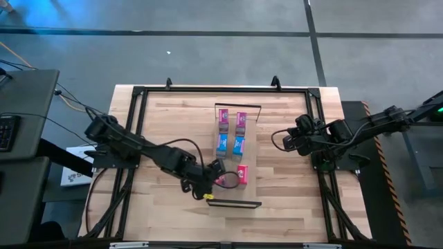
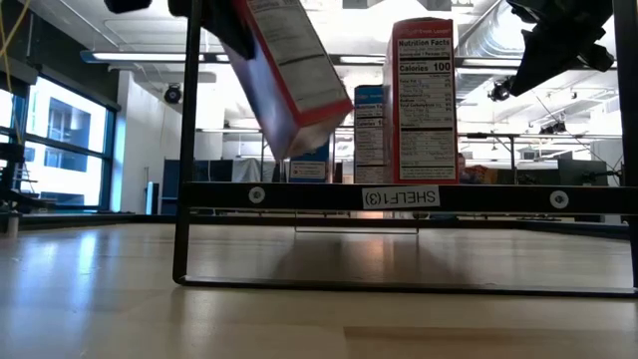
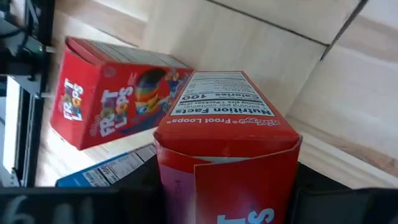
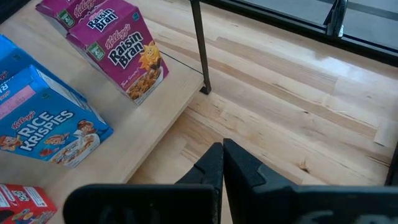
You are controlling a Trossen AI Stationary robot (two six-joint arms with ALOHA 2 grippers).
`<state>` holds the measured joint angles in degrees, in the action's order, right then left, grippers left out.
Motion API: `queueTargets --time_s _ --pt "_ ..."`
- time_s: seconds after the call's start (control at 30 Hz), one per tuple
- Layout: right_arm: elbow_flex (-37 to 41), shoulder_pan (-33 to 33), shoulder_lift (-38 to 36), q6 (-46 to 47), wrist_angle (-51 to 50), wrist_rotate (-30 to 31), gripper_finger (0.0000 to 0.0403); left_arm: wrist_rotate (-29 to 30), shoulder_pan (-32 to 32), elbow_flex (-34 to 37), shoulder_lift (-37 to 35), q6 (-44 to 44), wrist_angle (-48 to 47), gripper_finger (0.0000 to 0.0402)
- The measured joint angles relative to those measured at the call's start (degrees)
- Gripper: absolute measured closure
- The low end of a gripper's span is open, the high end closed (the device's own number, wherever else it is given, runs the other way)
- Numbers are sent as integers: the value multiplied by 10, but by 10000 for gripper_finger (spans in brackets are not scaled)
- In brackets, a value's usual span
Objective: Stack cereal on shelf
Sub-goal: Put the red cereal box on the shelf aligned with the other red cereal box
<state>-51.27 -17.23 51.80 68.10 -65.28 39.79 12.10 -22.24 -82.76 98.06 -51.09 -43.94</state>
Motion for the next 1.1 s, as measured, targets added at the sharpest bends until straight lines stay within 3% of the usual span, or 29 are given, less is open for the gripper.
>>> queueTargets --time_s 0.63,1.1 --pt "0 0 0 -1 -1 5 402 -73 15 2 16 35 3 247" --pt "0 0 20 -1 -3 2 402 -69 31 1 35 24 49 176"
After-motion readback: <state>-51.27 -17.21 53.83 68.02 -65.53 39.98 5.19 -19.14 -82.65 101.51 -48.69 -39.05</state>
